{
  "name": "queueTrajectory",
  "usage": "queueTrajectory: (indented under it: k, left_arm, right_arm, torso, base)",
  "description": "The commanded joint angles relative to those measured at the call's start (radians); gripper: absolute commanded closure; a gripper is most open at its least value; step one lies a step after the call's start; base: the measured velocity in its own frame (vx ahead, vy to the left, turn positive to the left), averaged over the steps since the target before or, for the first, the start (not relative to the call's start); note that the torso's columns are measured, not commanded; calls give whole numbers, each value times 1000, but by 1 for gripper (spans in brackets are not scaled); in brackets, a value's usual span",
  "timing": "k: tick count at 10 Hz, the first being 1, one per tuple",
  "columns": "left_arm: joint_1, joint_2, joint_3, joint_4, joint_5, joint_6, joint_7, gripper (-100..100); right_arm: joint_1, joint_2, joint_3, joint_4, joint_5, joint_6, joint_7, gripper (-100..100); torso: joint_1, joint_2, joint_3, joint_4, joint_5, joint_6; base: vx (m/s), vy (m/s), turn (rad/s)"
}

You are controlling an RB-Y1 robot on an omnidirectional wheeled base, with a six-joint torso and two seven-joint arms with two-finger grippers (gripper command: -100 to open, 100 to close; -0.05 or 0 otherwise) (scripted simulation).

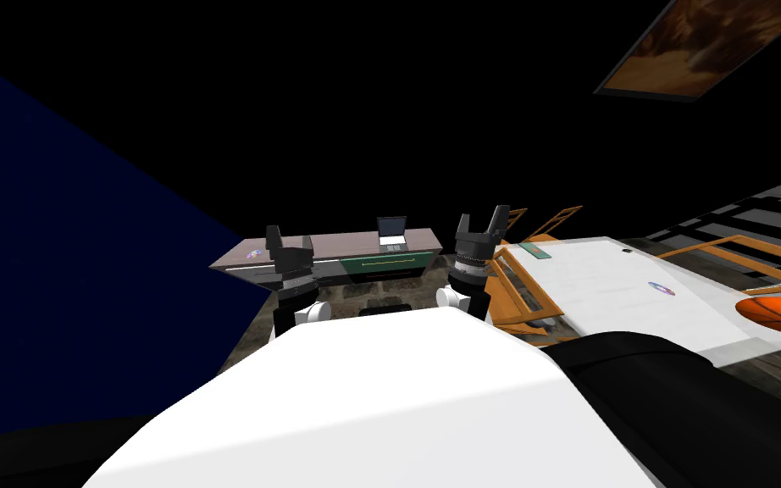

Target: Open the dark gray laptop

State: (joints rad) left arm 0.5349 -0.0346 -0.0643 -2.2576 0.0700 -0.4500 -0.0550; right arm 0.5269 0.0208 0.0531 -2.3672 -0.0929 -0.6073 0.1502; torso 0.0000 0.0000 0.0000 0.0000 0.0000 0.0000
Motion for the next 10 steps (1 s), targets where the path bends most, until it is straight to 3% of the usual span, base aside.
queueTrajectory:
  k: [1, 9, 10]
  left_arm:
    - [0, 0, 0, 0, 0, 0, 0, 0]
    - [0, 0, 0, 0, 0, 0, 0, 0]
    - [-9, 49, 7, 9, -4, 7, -3, -100]
  right_arm:
    - [0, 0, 0, 0, 0, 0, 0, 0]
    - [0, 0, 0, 0, 0, 0, 0, 0]
    - [0, 0, 0, 0, 0, 0, 0, 0]
  torso:
    - [0, 40, -82, 41, 0, 0]
    - [0, 618, -1234, 617, 0, 0]
    - [0, 691, -1382, 691, 0, 0]
  base:
    - [0, 0, 0]
    - [0, 0, 0]
    - [18, -8, -36]
